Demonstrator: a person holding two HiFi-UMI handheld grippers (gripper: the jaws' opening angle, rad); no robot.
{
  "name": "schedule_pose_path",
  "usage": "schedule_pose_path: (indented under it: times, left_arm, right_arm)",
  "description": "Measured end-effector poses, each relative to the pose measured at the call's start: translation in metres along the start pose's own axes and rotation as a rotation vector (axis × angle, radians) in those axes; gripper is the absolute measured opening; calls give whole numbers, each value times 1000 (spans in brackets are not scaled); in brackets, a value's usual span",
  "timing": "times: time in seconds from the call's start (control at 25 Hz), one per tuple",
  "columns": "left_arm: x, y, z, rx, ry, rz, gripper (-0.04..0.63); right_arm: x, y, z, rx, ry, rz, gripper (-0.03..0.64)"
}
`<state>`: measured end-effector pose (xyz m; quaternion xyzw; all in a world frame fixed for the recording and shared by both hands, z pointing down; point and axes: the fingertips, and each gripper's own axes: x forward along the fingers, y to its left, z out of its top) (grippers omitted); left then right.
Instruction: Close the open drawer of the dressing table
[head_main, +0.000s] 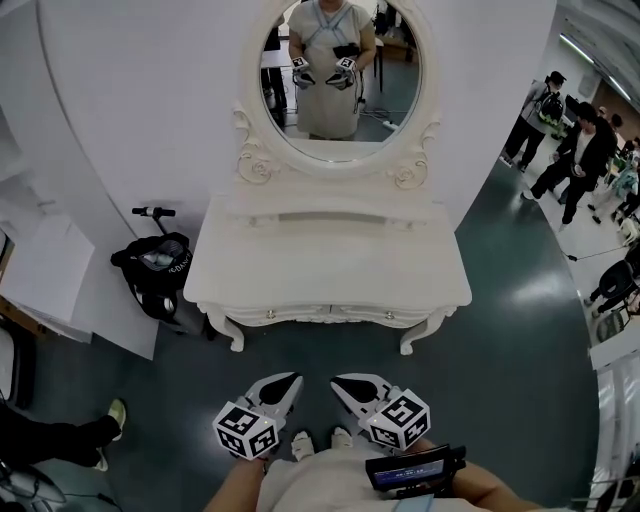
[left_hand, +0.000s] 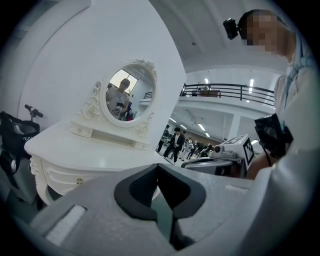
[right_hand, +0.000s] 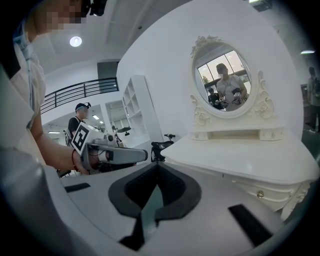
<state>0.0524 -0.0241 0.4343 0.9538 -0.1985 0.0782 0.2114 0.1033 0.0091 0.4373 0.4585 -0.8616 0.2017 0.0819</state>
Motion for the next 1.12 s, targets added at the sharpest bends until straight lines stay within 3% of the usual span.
schedule_pose_path:
  times: [1.12]
  left_arm:
    - [0,12,-7,-29,21,-20,9]
  right_arm:
    - [19,8,0,-24,43,33,14]
